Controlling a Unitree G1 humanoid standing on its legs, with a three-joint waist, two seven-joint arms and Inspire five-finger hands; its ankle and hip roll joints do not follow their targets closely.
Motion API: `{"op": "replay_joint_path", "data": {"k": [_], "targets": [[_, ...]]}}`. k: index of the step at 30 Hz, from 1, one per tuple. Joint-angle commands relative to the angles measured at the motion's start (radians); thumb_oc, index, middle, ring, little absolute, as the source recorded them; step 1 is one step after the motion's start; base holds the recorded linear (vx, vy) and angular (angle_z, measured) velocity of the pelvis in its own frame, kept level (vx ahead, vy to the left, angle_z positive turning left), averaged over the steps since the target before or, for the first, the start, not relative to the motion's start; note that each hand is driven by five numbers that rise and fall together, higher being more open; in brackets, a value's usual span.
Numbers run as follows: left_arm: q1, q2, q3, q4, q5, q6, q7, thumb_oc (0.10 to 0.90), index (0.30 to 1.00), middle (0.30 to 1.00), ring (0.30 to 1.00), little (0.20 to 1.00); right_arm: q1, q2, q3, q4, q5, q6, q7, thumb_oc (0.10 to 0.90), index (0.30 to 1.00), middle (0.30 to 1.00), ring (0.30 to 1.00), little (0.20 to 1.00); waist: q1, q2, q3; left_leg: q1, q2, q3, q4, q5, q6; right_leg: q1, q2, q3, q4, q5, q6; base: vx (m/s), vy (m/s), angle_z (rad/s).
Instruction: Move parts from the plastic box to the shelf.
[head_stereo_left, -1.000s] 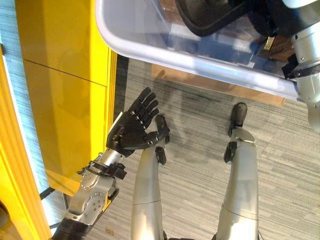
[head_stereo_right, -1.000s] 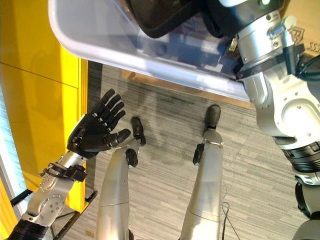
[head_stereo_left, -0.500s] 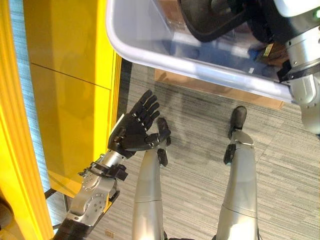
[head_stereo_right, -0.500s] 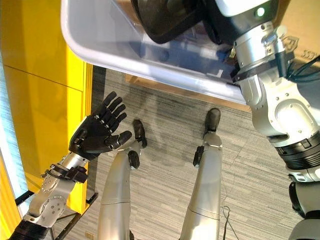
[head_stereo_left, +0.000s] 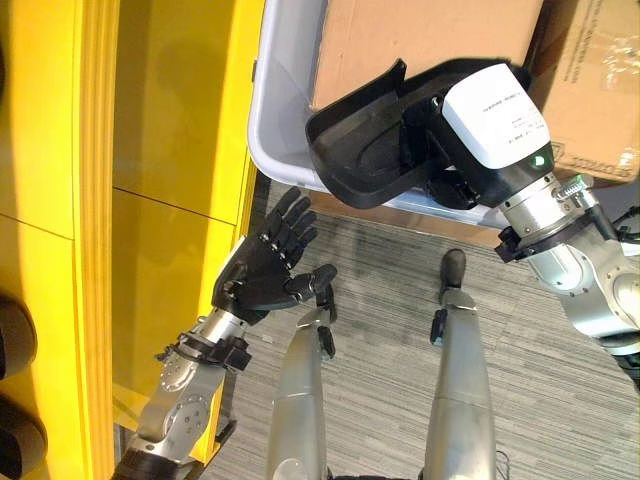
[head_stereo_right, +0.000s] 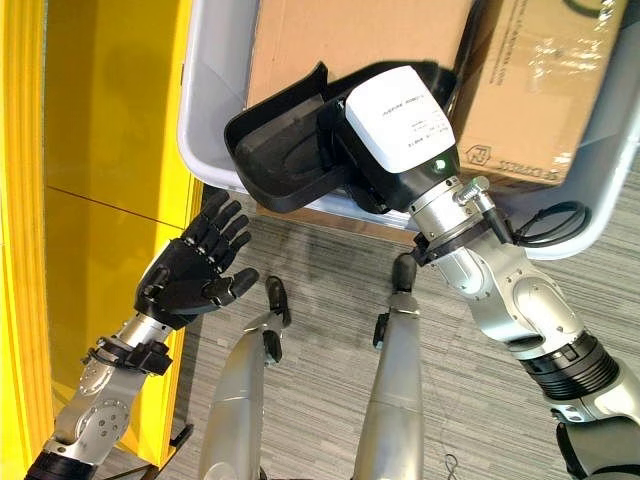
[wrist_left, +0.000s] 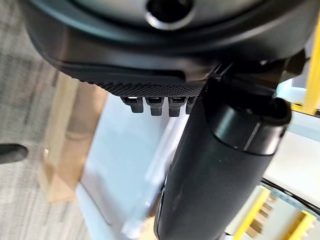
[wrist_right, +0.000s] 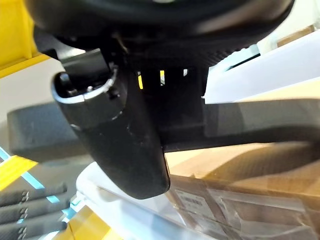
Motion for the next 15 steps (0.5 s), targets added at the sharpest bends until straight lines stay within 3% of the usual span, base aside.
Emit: {"op": "replay_joint_path", "data": {"k": [1,11,15], "targets": [[0.076,0.026,0.058,-0.141,-0.055,-0.042,-0.051,0.900,1.000,1.000,1.000,1.000,-0.106,0.008,-0.104,-0.182,0.033,-0.084,-0.051,0.400,0.300,0.300,0.300,0.300,-0.013,-0.006,-0.007,0.080,0.075,-0.028,-0.123,0.041,0.017,0.116,-0.016,-0.026,-0.043,-0.089,-0.007,0.03,-0.021,0.01],[0.090,0.041,0.089,-0.169,-0.012,-0.004,-0.049,0.900,1.000,1.000,1.000,1.000,-0.064,0.004,-0.149,-0.142,0.079,-0.063,-0.011,0.400,0.300,0.300,0.300,0.300,-0.007,-0.044,-0.007,0.278,0.095,-0.027,-0.168,0.026,0.017,0.316,-0.022,-0.052,-0.084,-0.104,0.001,0.04,-0.019,-0.01],[0.093,0.057,0.105,-0.163,0.107,-0.053,-0.002,0.900,1.000,1.000,1.000,1.000,-0.040,-0.025,-0.166,-0.127,0.129,-0.044,0.058,0.400,0.300,0.300,0.300,0.300,-0.008,-0.059,-0.007,0.354,0.103,-0.023,-0.197,0.028,0.014,0.392,-0.022,-0.060,-0.111,-0.105,0.006,0.05,0.008,-0.02]]}}
